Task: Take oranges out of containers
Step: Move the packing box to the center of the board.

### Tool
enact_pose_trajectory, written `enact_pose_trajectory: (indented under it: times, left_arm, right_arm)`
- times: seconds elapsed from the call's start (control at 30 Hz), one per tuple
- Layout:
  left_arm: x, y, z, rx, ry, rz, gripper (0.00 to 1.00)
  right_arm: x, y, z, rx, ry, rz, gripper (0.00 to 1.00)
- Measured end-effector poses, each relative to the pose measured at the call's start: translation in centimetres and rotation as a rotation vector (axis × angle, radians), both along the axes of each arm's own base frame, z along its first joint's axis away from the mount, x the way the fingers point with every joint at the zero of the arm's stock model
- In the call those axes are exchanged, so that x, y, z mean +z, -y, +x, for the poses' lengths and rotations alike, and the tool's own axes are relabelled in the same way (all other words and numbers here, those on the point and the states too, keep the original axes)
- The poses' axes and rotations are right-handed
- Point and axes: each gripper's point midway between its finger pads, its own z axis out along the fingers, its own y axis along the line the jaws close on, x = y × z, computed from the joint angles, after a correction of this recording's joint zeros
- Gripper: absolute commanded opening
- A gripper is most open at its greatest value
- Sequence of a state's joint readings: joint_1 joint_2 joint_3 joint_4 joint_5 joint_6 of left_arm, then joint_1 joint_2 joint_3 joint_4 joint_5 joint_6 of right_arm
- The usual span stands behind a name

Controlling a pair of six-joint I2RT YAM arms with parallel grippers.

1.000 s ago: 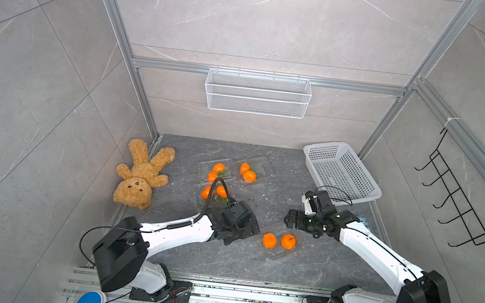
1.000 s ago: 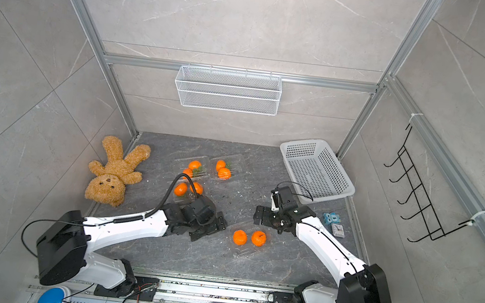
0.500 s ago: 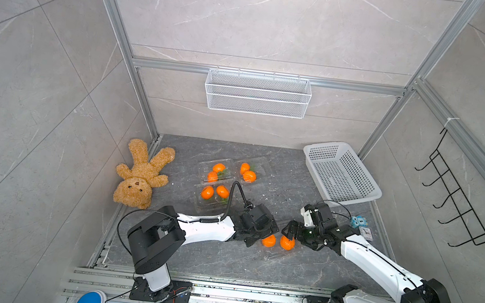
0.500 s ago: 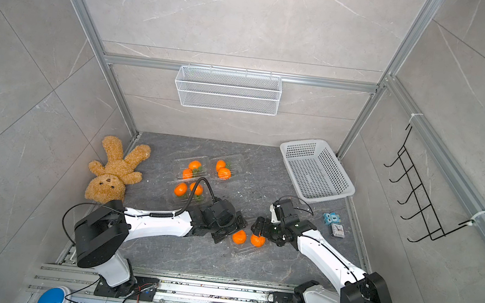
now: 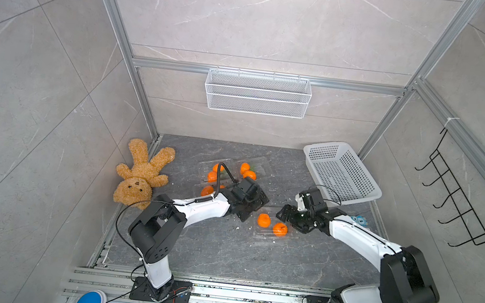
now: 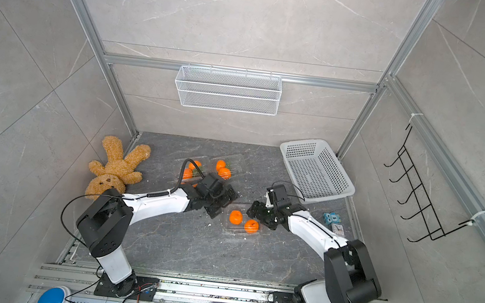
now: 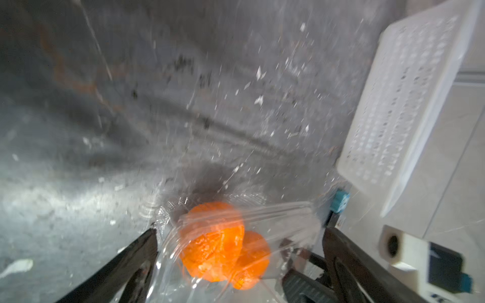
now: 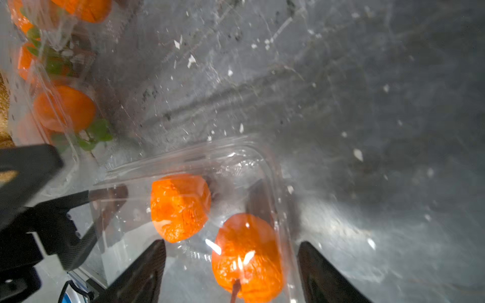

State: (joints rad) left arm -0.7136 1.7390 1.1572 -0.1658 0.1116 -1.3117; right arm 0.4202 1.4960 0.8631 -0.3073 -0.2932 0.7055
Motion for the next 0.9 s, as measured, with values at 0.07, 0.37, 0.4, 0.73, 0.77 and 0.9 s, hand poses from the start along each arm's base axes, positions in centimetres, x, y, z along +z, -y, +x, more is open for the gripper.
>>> enact_pose_trajectory:
  times: [0.07,0.37,0.4,0.73,0.77,0.9]
  left_arm:
    - [1.2,-1.1,2.7,0.02,0.026,-0.008,1.0]
    - [2.4,-5.3,9.2,-0.008,0.061,0.087,1.0]
    - [2.3,-5.6,9.4,-0.024,0.061,0.1,1.0]
    - [1.0,-6.3,7.0,-0.173,0.029,0.221,1.0]
    - [0.7,-6.2,6.6,-0.183,0.024,0.225,1.0]
    - [0.1,-5.6,5.0,-0.213,0.002,0.236,1.0]
  right_arm:
    - [0.4,-1.2,2.3,-0.004,0.01,0.016,0.8]
    - [3.1,-4.1,9.6,-0.012,0.089,0.098,0.96]
    - [3.3,-3.9,9.8,-0.011,0.096,0.105,0.99]
    - [2.7,-1.3,7.9,0.04,0.148,0.206,1.0]
    - [2.6,-1.5,7.8,0.051,0.148,0.222,1.0]
    - [2.5,-2.4,8.0,0.084,0.161,0.27,0.96]
